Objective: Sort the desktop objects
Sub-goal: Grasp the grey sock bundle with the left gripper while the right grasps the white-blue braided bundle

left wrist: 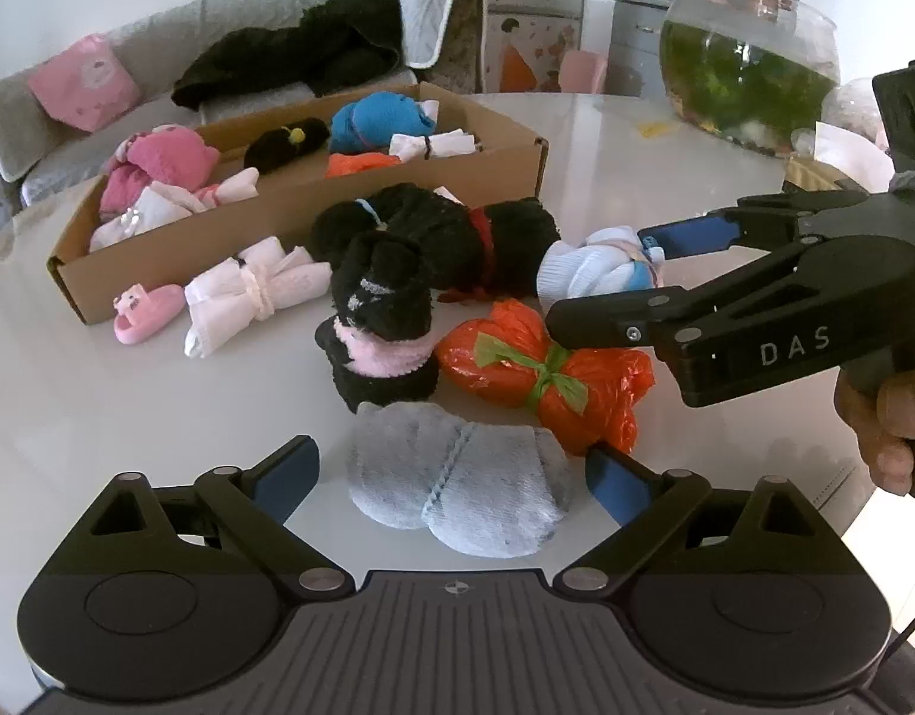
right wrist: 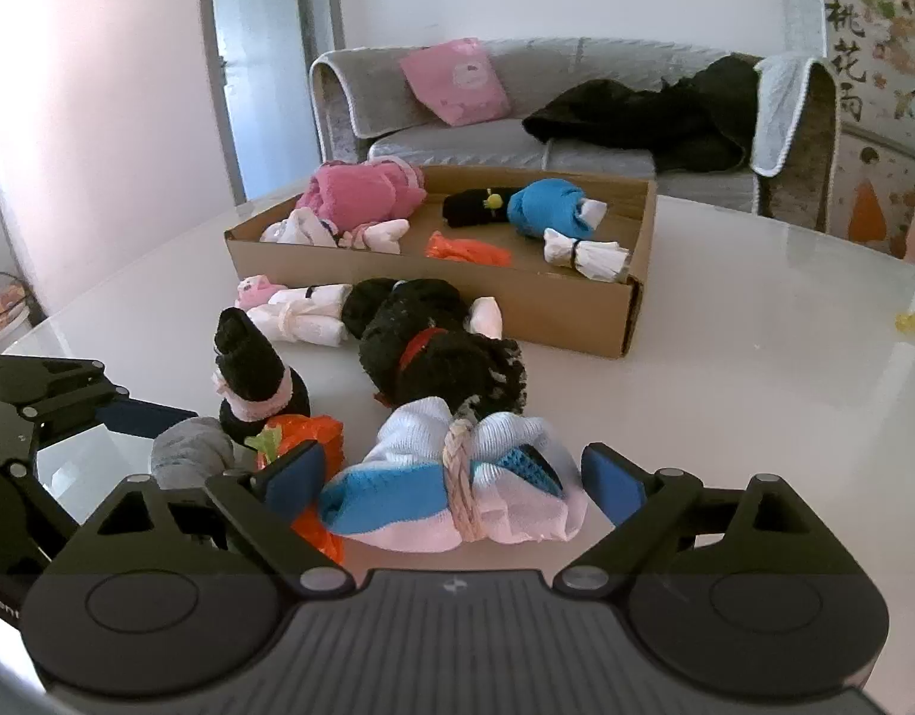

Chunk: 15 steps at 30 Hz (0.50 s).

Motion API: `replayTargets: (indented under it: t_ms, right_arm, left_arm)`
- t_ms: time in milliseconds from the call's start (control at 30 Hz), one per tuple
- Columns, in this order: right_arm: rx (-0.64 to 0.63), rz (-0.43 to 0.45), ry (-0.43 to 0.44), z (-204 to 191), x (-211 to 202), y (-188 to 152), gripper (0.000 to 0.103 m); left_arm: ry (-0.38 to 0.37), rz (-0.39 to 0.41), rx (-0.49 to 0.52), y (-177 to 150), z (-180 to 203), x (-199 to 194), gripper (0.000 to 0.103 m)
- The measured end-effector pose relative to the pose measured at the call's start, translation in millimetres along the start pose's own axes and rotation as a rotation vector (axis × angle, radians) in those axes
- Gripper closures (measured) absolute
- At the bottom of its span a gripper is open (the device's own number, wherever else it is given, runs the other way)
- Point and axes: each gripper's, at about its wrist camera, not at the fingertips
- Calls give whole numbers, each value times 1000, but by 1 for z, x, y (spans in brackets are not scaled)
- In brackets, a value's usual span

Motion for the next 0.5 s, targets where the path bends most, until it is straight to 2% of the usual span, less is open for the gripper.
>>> replayTargets:
  t_ms: [233,333,400,500]
  right_arm:
    - [39,-7,-8,5,1,-4,8]
    - [42,-18,0,6,5,-2,11]
    - [45,-26,8,5,8,-1,16]
    - [47,-23,3,3,6,-2,24]
  left_arm:
    - [-17,3,23,-1,9,-1,9]
    - [-14,5,16,-1,10,-1,11]
    - [-15,6,17,-1,11,-2,15]
    - [-26,6,25,0,12,-4,29]
Point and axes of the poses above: each gripper's, at about its wrist camera, not at the fingertips, and x roughly the way its jaws point, z to its right, y to its top, and after that the axes turned 11 degrees about -y, right-handed
